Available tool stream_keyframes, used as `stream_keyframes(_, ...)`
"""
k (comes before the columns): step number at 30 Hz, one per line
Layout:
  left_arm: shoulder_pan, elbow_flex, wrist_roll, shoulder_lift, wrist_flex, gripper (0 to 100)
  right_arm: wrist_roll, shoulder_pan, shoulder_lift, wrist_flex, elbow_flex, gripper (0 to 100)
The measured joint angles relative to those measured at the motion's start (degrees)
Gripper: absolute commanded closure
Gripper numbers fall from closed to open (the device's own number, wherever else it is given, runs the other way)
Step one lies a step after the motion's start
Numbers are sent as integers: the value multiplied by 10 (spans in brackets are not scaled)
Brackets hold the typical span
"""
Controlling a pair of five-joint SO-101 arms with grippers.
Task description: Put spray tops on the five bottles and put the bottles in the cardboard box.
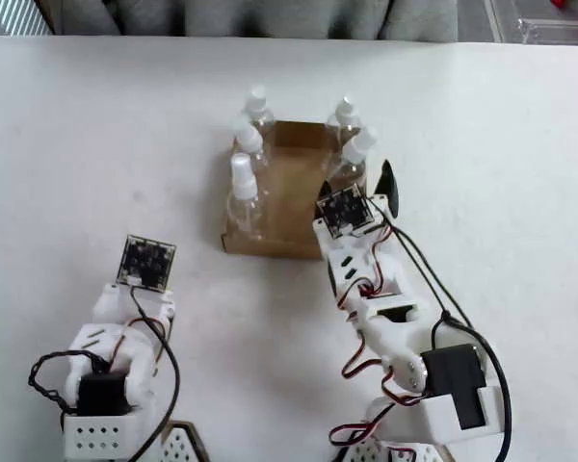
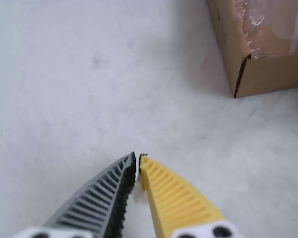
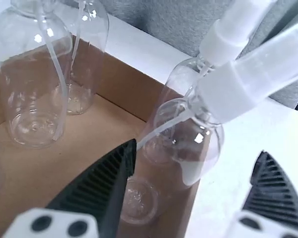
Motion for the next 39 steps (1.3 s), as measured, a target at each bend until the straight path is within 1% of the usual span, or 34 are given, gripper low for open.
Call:
stream_keyframes(19,0,0,0,0,0,976,0,0,0,0,0,677)
stream_keyframes(28,0,0,0,0,0,976,0,0,-43,14,11,677)
stream_keyframes(39,0,0,0,0,0,976,0,0,-48,18,11,677)
